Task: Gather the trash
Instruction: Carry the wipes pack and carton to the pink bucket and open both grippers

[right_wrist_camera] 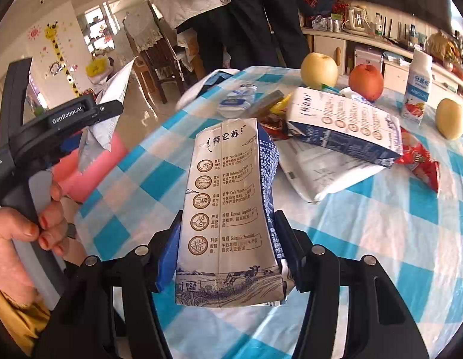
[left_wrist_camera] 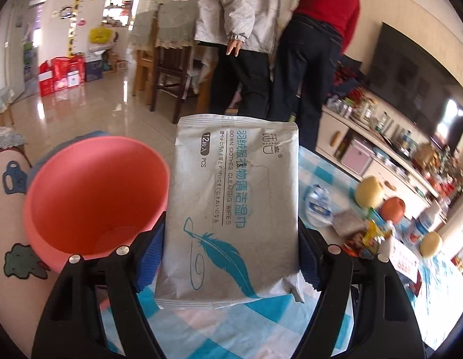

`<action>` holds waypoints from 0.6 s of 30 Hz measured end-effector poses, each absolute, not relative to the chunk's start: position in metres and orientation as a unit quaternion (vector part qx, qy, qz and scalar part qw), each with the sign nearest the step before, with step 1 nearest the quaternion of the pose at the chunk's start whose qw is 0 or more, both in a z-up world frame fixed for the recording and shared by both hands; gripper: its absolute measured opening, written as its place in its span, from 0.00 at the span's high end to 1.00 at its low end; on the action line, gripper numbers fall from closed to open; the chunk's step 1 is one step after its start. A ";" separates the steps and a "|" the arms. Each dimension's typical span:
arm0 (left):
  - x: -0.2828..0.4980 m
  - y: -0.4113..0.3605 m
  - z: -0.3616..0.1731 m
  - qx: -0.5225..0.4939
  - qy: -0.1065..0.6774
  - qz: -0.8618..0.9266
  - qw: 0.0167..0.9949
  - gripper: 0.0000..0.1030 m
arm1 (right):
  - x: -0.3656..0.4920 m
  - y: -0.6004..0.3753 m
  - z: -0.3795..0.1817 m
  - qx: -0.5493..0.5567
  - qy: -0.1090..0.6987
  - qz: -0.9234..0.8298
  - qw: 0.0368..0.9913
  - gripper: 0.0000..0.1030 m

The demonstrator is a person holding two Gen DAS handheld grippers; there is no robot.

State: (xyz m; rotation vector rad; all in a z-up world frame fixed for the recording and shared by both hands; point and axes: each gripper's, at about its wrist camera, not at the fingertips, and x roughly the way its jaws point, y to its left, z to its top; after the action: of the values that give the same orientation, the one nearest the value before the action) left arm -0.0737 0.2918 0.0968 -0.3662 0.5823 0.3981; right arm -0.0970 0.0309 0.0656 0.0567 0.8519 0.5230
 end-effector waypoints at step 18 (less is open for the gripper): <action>-0.104 0.440 0.083 -0.323 0.281 0.362 0.828 0.26 | -0.065 0.216 0.116 -0.016 0.386 0.377 0.842 0.43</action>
State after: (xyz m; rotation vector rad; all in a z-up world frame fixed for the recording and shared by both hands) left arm -0.1042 0.4398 0.0829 -0.6864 0.5966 0.7681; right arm -0.0651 0.2155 0.1164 -0.0337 0.8150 0.7963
